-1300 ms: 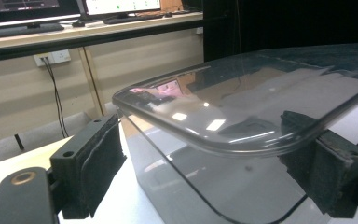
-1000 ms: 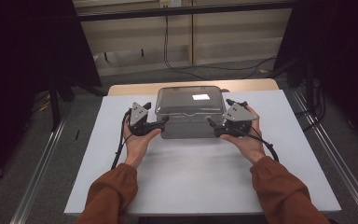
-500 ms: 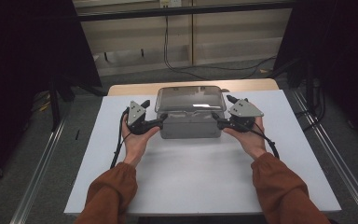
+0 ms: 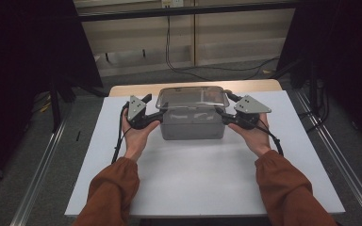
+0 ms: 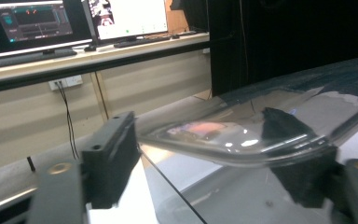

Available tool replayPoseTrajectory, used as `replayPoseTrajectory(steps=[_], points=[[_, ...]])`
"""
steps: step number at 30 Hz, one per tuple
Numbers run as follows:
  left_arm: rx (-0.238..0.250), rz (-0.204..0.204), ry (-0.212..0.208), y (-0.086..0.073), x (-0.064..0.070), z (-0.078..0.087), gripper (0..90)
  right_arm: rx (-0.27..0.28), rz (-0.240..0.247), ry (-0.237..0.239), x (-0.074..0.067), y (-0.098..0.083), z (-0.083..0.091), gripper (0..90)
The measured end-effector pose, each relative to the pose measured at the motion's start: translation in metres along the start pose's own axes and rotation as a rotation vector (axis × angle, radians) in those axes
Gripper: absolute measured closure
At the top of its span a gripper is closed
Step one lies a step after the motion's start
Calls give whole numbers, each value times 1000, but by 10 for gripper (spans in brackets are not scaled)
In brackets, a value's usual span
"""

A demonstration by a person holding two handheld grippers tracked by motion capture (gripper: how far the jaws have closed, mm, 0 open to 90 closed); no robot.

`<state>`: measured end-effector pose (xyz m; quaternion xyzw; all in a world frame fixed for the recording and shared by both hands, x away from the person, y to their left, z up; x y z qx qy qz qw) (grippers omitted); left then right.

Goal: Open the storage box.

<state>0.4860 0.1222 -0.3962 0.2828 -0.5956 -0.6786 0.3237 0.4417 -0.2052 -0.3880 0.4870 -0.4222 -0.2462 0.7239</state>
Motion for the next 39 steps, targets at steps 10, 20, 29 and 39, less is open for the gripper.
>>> replayPoseTrajectory(steps=[10, 20, 29, 39], points=[[5, 7, -20, 7, 0, -5, 340, 33, -56, 1, 8, 4, -5, 426], [13, 8, -34, 8, 4, -11, 407, 38, -71, 17, 10, 5, -11, 496], [22, -22, -14, 14, 1, -17, 385, 45, -65, 28, 15, 13, -14, 532], [25, -15, -11, 15, -4, -23, 456, 57, -61, 19, 19, 17, -16, 540]])
Point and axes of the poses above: each handheld gripper's, and its own axes: z roughly backward along the jaws, y roughly out of its top, x roughly to its right, the point moved 2 cm from there along -z, roughly forward along the jaws, and after that the axes turned 6 degrees about z, right-handed, at the moved point
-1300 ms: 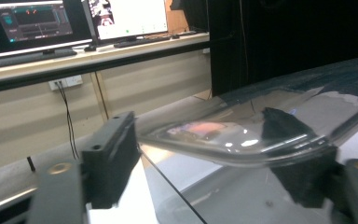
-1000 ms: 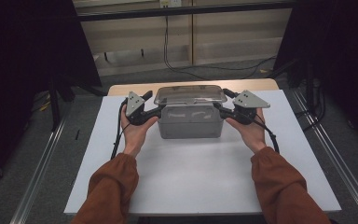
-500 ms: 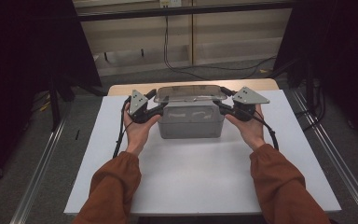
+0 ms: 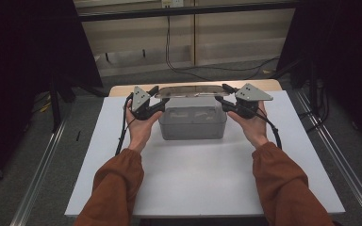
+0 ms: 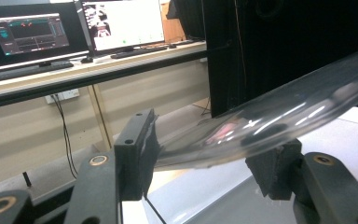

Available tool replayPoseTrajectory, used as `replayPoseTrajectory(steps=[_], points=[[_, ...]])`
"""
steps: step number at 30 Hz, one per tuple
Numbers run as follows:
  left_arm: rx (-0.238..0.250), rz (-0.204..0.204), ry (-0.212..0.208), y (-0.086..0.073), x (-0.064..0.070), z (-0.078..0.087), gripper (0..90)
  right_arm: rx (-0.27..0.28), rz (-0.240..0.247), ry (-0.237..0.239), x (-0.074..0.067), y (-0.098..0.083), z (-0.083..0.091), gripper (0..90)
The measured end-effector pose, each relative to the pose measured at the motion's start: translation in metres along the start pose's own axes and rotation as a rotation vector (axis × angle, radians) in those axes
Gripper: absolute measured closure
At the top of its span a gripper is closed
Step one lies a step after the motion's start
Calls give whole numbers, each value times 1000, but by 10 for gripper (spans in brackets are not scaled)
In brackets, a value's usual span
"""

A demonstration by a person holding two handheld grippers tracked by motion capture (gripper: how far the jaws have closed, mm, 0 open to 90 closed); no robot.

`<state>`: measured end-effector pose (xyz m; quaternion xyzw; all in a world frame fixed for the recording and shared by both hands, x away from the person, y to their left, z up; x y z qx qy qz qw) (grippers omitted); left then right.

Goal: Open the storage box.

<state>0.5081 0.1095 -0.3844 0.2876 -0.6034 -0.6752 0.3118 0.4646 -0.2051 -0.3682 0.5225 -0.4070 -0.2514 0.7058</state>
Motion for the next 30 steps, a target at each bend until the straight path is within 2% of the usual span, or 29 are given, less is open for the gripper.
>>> replayPoseTrajectory(steps=[3, 5, 13, 17, 27, 30], points=[[2, 5, 7, 0, -3, -2, 457, 4, -8, -4, 1, 1, -1, 540], [2, 10, 0, 0, -3, -3, 488, 6, -11, -8, 2, 1, -1, 540], [-10, -14, -2, 0, -4, -6, 502, 3, -20, -11, 4, -3, -3, 516], [-9, -8, -2, 0, -4, -6, 513, 8, -39, -16, 5, -5, -6, 506], [-14, -1, 7, -3, -6, -8, 531, -15, -44, -29, 12, -10, -11, 483], [-16, -15, 9, -2, -7, -8, 537, -17, -47, -29, 13, -10, -12, 491]])
Point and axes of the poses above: each handheld gripper's, and its own axes: z roughly backward along the jaws, y roughly out of its top, x roughly to its right, the point moved 2 cm from there along -z, roughly forward along the jaws, and after that the axes turned 6 degrees about z, right-handed, at the moved point
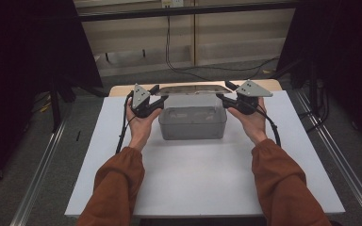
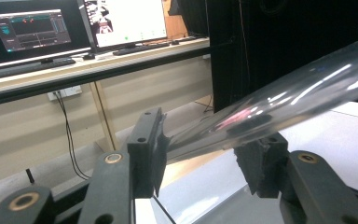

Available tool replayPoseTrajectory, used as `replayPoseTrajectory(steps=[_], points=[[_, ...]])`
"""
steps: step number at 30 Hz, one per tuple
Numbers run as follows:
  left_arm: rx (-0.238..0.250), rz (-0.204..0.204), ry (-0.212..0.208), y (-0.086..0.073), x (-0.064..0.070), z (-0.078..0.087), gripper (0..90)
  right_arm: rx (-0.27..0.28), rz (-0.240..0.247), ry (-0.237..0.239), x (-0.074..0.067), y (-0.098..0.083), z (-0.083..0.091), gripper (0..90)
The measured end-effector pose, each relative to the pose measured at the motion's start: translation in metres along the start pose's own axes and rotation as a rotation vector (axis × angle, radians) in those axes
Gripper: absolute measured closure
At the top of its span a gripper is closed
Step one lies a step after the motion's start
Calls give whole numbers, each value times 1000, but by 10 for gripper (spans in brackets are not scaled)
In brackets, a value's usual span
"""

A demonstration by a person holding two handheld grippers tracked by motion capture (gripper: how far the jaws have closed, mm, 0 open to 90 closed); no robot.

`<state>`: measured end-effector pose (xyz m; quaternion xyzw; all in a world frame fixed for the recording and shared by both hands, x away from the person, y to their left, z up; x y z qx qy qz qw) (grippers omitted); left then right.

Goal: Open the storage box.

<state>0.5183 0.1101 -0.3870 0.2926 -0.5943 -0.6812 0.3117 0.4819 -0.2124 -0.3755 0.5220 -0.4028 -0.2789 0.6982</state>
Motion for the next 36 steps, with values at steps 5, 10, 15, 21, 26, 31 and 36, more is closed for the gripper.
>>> replayPoseTrajectory(steps=[5, 10, 15, 21, 26, 31, 36], points=[[-1, 0, 1, 1, -1, -1, 549, 6, -9, 1, 0, -4, -4, 525], [1, -6, 2, 3, -3, -2, 564, 8, -3, -6, 2, -5, -9, 544], [3, -13, 1, 5, -4, -3, 571, 1, 20, -15, 2, -4, -11, 577], [8, -1, 1, 7, -6, -6, 575, 13, 15, -18, 4, -2, -12, 594], [10, 42, -4, 5, -8, -10, 532, 17, 11, -14, 5, -3, -12, 602], [0, 21, 0, 8, -10, -15, 556, 24, 2, -14, 8, -2, -12, 615], [3, 38, 6, 10, -14, -19, 537, 25, 2, -18, 14, 4, -17, 625]])
Point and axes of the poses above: each handheld gripper's, and its own axes: z roughly backward along the jaws, y roughly out of its top, x roughly to its right, the point moved 2 cm from there along -z, roughly forward along the jaws, and after that the axes turned 6 degrees about z, right-handed, at the moved point
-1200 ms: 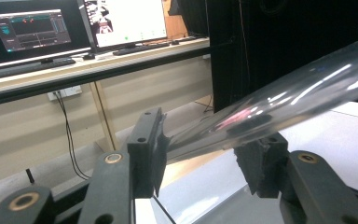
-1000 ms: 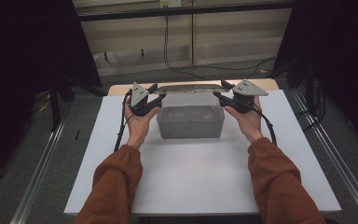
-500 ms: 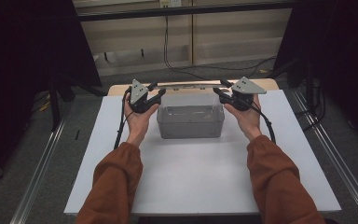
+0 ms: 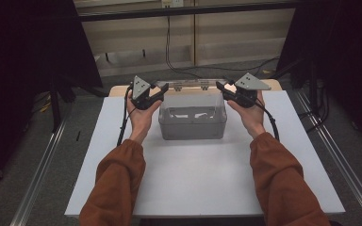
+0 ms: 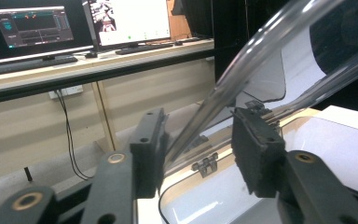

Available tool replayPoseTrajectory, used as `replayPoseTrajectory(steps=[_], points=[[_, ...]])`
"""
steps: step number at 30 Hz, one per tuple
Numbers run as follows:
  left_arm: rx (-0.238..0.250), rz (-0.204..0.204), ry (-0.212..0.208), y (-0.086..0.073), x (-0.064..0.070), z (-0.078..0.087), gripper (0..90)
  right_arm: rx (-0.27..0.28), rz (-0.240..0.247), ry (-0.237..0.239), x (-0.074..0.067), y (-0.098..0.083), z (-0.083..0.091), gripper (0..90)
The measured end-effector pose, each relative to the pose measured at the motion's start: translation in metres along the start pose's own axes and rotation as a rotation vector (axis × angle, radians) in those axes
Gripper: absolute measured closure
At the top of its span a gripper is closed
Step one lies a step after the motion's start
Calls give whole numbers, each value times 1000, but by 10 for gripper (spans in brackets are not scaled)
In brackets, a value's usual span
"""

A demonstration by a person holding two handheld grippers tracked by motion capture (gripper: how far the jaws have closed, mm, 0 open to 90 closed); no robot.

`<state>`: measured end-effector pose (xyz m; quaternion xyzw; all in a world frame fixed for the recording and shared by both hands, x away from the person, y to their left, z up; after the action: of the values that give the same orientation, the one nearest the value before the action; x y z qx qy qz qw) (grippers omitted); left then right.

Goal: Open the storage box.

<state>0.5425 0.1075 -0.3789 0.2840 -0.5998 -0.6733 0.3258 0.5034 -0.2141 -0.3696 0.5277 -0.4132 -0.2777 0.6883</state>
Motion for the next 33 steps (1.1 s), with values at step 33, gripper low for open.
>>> replayPoseTrajectory(steps=[33], points=[[-39, -35, 10, -8, -16, -20, 644, -12, -36, -12, 11, -13, -21, 607]])
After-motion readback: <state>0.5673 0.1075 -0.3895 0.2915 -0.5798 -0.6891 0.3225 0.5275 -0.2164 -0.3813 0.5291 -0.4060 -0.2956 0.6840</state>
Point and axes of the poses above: each handheld gripper's, and its own axes: z roughly backward along the jaws, y roughly out of its top, x roughly to its right, the point moved 2 cm from there along -z, roughly forward along the jaws, and after that the axes turned 6 degrees about z, right-handed, at the moved point
